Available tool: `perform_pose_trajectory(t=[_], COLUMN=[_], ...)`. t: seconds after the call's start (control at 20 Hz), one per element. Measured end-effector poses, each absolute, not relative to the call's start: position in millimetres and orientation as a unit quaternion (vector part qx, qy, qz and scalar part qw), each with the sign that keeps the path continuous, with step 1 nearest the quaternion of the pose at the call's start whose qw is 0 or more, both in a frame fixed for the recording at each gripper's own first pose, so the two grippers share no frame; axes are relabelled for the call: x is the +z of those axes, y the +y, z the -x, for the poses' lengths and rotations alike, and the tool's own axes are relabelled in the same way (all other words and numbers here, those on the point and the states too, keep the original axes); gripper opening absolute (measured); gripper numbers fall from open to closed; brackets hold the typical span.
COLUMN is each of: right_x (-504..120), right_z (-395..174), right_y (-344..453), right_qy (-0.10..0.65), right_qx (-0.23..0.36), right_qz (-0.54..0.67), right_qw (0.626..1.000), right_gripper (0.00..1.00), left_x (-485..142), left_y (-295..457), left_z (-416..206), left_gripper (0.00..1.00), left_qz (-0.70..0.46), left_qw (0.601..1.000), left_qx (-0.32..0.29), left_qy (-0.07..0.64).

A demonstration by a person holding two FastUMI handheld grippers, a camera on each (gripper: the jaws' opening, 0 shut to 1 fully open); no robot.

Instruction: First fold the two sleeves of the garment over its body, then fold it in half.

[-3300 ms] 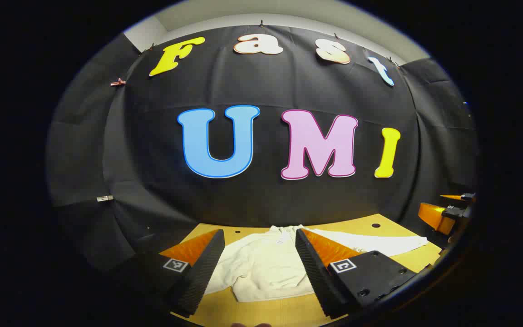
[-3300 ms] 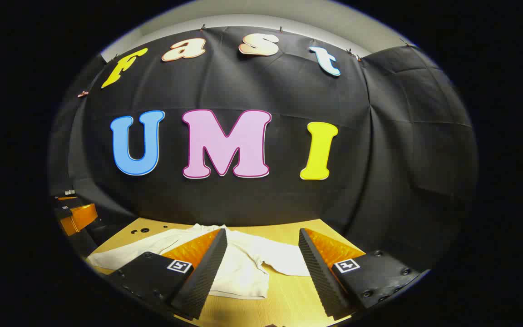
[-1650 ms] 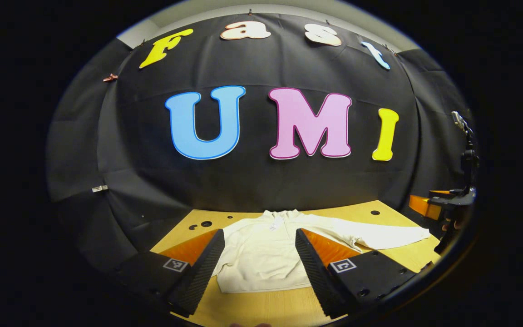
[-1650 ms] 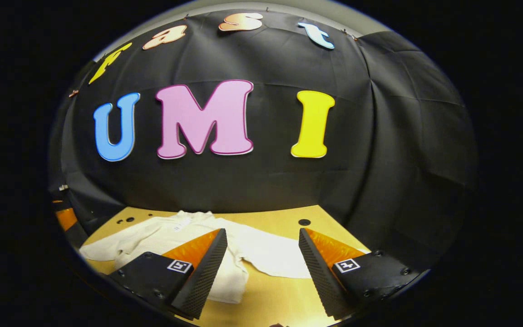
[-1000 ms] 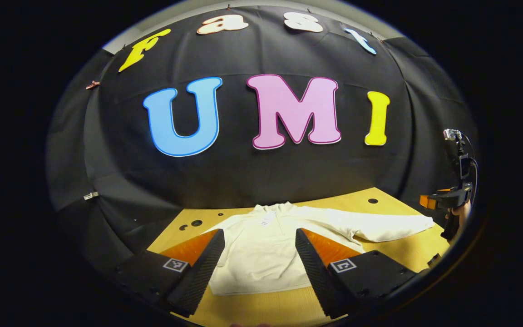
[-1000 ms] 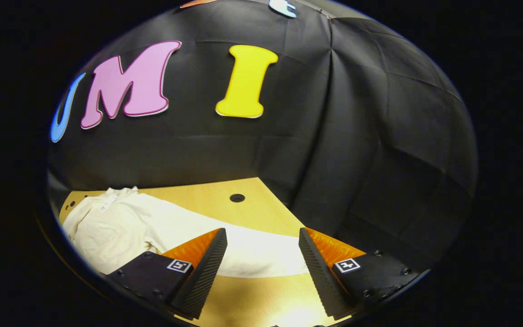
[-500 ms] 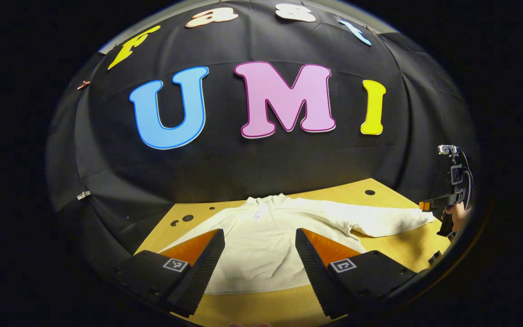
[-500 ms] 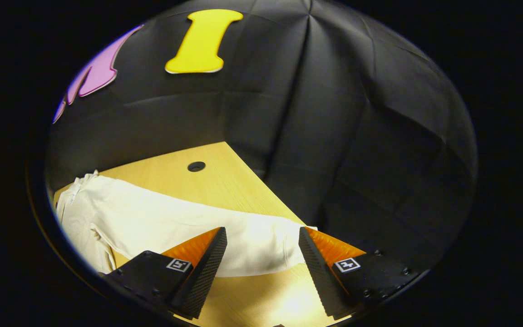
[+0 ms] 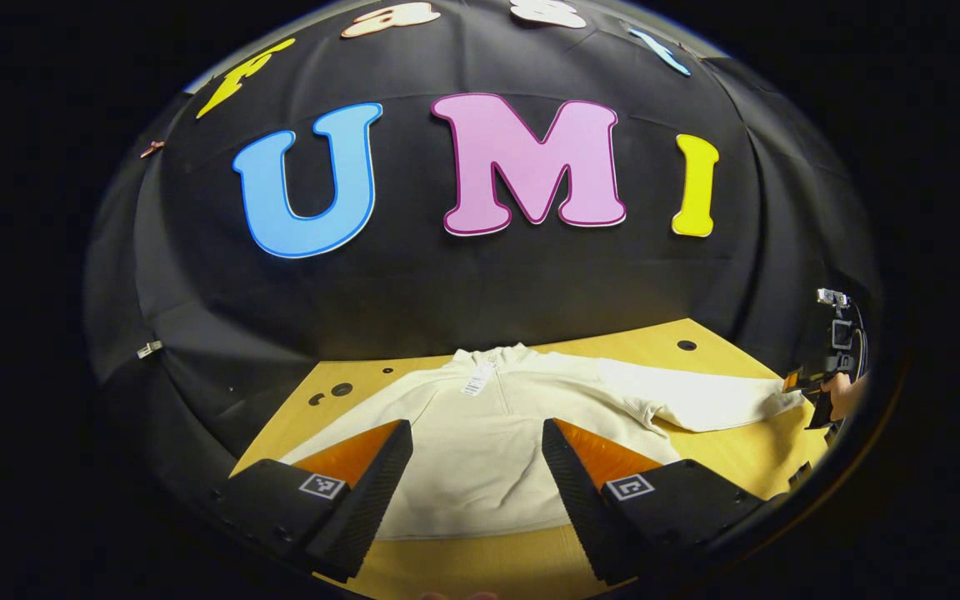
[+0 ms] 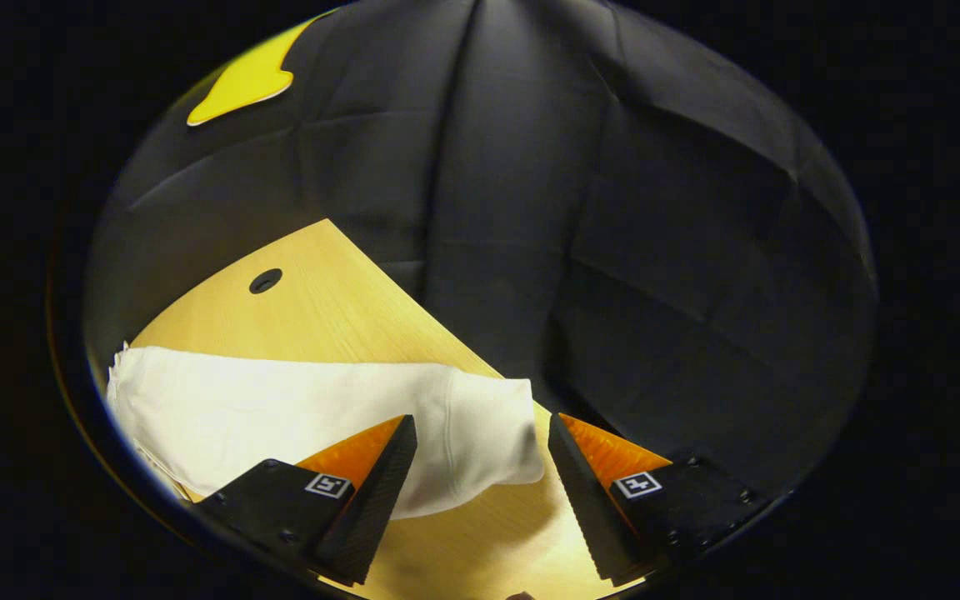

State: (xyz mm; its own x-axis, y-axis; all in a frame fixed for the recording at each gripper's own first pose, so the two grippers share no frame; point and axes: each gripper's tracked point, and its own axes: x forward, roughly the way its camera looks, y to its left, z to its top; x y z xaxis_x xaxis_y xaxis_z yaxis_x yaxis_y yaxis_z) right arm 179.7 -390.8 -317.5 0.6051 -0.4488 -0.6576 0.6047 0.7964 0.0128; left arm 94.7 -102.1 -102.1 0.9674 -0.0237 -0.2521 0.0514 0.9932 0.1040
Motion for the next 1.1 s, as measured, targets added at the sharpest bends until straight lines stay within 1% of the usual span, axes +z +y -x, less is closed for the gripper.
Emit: perform_pose_trajectory(t=[0.15, 0.25, 0.3, 0.4, 0.45, 0.5, 0.55, 0.6, 0.7, 0.75, 0.8, 0.85, 0.95, 1.1], right_x=[-334, -335, -334, -335, -336, -333, -331, -329, -329, -329, -331, -328, -329, -328], right_z=[-177, -180, -179, -178, -179, -180, -180, -181, -183, -184, -189, -192, -192, -193], right_y=[-389, -394, -391, -392, -391, -390, -390, -387, -372, -368, -363, -358, -356, -354], right_qy=[0.353, 0.347, 0.343, 0.343, 0.344, 0.343, 0.345, 0.346, 0.348, 0.35, 0.355, 0.353, 0.357, 0.368], right_qx=[-0.294, -0.296, -0.301, -0.296, -0.291, -0.288, -0.283, -0.272, -0.256, -0.254, -0.244, -0.234, -0.232, -0.214], right_qz=[-0.126, -0.15, -0.153, -0.138, -0.139, -0.136, -0.133, -0.135, -0.122, -0.109, -0.105, -0.109, -0.104, -0.102], right_qw=[0.879, 0.877, 0.877, 0.881, 0.882, 0.884, 0.885, 0.888, 0.893, 0.895, 0.896, 0.899, 0.899, 0.899], right_gripper=[0.98, 0.99, 0.96, 0.96, 0.92, 0.96, 0.85, 0.88, 0.59, 0.57, 0.31, 0.31, 0.22, 0.13], left_x=[-104, -103, -100, -99, -100, -100, -100, -99, -101, -103, -102, -103, -102, -105], left_y=[-105, -109, -110, -109, -109, -108, -107, -106, -105, -104, -103, -103, -101, -99], left_z=[-97, -97, -98, -95, -95, -94, -93, -93, -91, -91, -89, -88, -84, -79], left_gripper=[0.98, 0.98, 0.98, 0.98, 0.98, 0.98, 0.98, 0.98, 0.98, 0.98, 0.98, 0.98, 0.98, 0.98], left_qz=[-0.055, -0.053, -0.052, -0.05, -0.049, -0.047, -0.046, -0.043, -0.04, -0.039, -0.038, -0.038, -0.039, -0.039], left_qw=[0.99, 0.99, 0.991, 0.991, 0.991, 0.991, 0.992, 0.992, 0.992, 0.991, 0.991, 0.991, 0.992, 0.991], left_qx=[-0.024, -0.03, -0.032, -0.033, -0.032, -0.031, -0.029, -0.029, -0.026, -0.025, -0.024, -0.022, -0.02, -0.017], left_qy=[0.128, 0.126, 0.123, 0.119, 0.119, 0.119, 0.118, 0.118, 0.121, 0.122, 0.123, 0.123, 0.123, 0.125])
